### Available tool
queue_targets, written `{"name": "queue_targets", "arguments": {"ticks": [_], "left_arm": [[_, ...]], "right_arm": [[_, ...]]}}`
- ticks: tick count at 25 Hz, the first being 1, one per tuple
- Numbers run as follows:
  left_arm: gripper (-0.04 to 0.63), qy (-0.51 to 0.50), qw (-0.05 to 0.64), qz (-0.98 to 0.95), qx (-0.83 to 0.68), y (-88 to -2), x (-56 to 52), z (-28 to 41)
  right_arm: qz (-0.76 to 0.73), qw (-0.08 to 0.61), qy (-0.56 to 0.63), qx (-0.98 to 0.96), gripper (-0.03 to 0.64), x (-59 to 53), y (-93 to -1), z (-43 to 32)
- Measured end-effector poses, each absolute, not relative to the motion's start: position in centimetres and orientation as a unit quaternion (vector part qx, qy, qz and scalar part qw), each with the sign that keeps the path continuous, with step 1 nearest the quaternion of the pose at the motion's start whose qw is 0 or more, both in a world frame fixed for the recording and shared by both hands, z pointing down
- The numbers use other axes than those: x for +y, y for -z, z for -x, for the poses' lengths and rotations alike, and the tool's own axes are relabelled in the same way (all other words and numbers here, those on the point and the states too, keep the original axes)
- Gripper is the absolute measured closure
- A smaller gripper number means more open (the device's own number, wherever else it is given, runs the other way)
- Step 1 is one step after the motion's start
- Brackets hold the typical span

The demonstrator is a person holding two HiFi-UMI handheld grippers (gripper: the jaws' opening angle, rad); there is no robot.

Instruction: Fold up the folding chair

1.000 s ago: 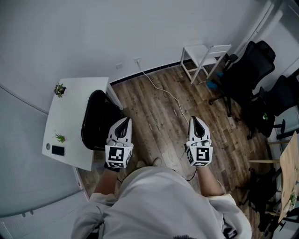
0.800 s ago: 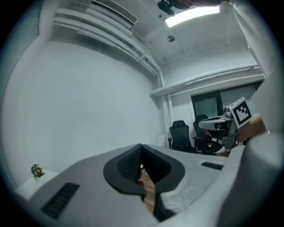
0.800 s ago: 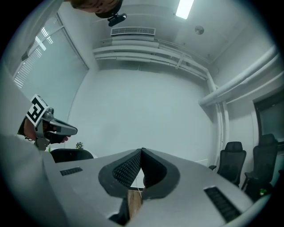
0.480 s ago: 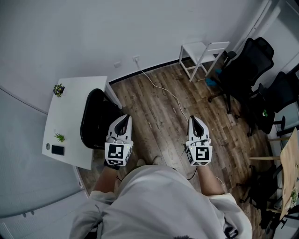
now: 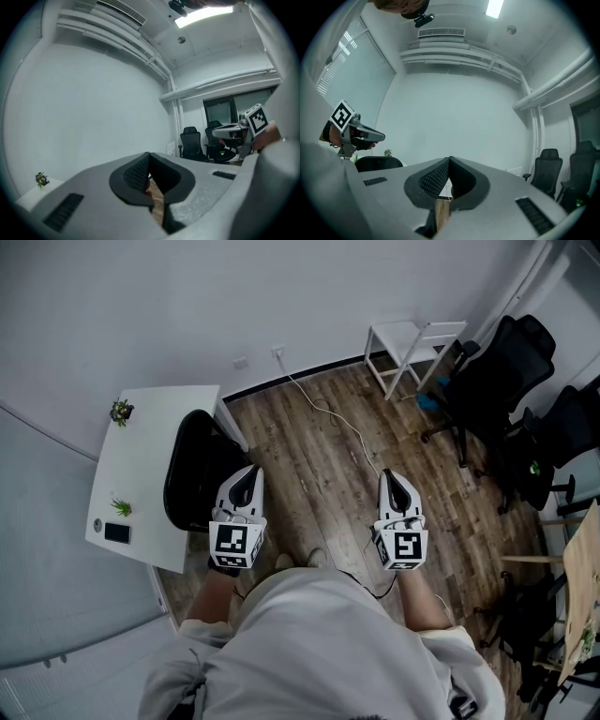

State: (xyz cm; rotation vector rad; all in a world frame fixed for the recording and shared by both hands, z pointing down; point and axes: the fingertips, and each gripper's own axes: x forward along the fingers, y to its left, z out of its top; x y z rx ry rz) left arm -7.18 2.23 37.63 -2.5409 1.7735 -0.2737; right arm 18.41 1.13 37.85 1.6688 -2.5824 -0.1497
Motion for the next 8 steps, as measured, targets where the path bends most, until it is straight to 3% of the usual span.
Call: {"name": "queue_targets", "arguments": {"ticks": [8], "left_arm": [[0.588,0.09,0.019,0.812,0.576,-37.73,2.38,8.06]], "right_arm": [[-0.531,0.027,0.056,-0.845,0.6,0.74,-37.66,-17.42]]}}
